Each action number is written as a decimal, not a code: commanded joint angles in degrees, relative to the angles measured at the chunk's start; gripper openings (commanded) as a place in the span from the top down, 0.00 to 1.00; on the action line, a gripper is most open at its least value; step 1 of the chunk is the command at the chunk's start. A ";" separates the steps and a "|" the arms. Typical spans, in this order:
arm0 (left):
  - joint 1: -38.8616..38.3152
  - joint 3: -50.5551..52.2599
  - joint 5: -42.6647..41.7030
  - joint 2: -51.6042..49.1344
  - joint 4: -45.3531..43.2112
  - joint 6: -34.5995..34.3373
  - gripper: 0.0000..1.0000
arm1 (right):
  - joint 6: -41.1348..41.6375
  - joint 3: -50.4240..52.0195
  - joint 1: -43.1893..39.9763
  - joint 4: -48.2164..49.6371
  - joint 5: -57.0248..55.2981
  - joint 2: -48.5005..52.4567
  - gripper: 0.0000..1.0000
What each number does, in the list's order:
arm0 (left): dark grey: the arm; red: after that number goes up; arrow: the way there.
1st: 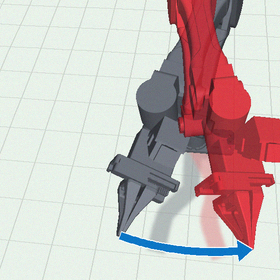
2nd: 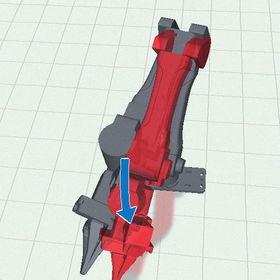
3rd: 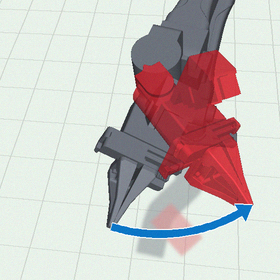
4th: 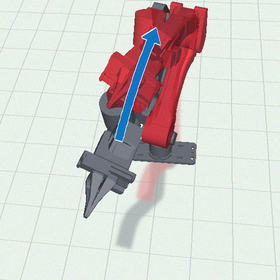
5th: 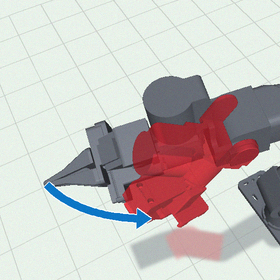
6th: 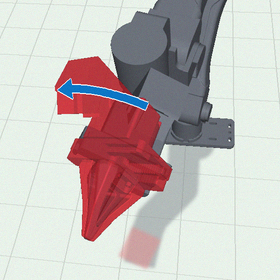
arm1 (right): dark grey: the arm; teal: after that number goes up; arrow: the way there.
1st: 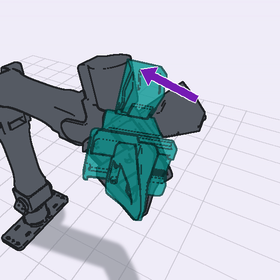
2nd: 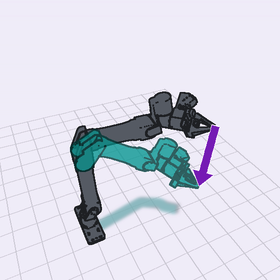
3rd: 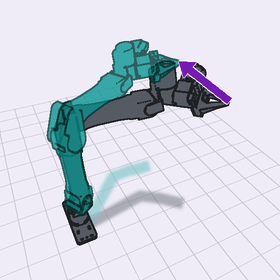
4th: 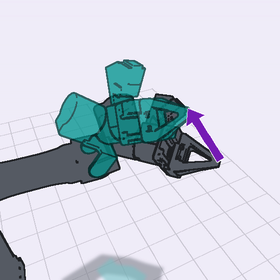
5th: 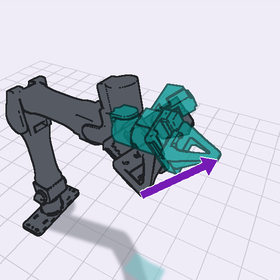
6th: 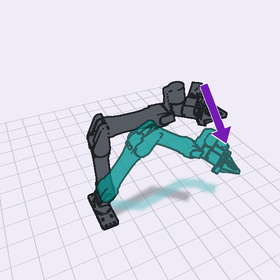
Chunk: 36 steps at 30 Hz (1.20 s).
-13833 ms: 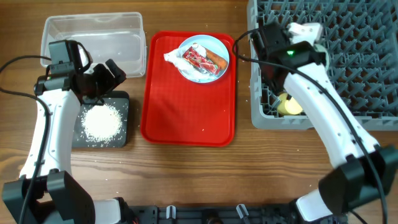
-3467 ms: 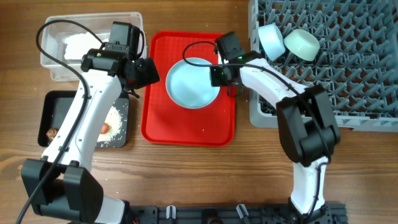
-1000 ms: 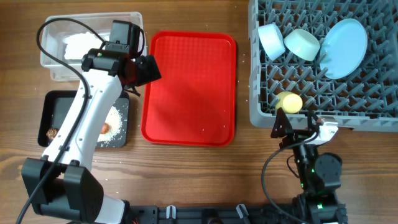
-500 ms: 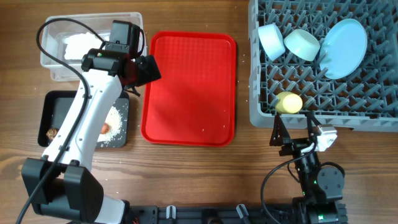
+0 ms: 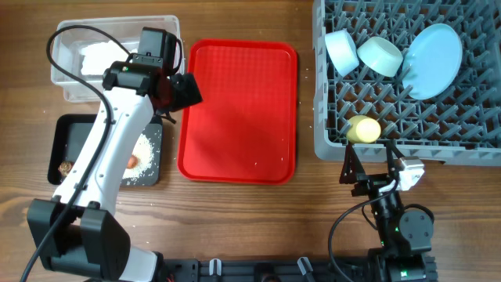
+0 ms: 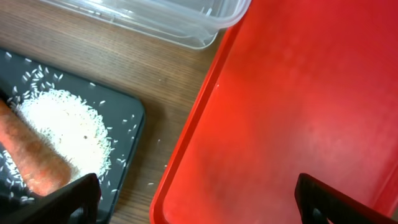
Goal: Sort waste into correct bins and load items into the dishwasher rack
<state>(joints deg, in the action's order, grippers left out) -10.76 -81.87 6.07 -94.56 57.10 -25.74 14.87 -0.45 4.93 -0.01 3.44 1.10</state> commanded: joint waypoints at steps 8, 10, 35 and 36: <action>-1.84 30.80 -6.71 14.14 -35.12 12.28 0.00 | -0.83 0.15 -0.28 0.17 0.94 -0.90 0.00; -1.36 38.27 -6.78 19.50 -42.34 12.15 0.00 | -0.81 0.15 -0.28 0.17 0.92 -0.90 0.00; 12.24 81.48 -16.09 88.67 -53.64 11.21 0.00 | -0.81 0.15 -0.28 0.17 0.94 -0.90 0.00; 12.70 81.48 -16.09 90.09 -53.64 11.21 0.00 | -0.81 0.15 -0.28 0.17 0.92 -0.90 0.00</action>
<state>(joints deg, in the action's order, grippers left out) 0.64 -0.84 -9.32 -7.62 3.46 -14.26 14.85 -0.38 4.93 -0.01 3.46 0.67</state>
